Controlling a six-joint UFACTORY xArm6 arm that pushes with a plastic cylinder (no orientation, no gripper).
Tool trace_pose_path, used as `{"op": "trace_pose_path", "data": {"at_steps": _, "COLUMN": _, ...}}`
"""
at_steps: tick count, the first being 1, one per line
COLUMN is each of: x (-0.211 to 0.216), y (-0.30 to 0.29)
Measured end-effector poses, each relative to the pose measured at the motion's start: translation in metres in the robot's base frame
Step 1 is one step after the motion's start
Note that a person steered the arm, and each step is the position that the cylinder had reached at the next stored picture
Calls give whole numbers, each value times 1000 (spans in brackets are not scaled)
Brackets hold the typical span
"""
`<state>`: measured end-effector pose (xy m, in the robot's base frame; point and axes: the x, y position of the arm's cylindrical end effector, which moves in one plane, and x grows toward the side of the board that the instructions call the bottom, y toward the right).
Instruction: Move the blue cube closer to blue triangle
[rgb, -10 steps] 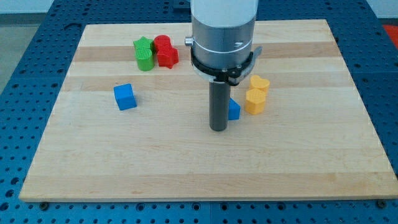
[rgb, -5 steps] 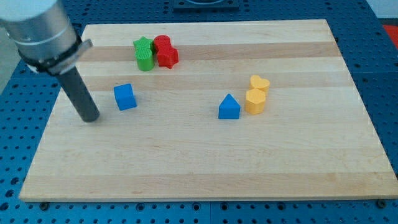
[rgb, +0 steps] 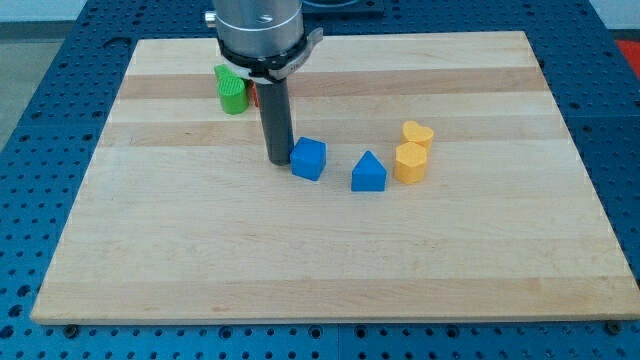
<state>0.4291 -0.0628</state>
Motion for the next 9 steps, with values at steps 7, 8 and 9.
{"op": "trace_pose_path", "data": {"at_steps": 7, "x": 13, "y": 21}}
{"op": "trace_pose_path", "data": {"at_steps": 8, "x": 8, "y": 20}}
{"op": "trace_pose_path", "data": {"at_steps": 9, "x": 8, "y": 46}}
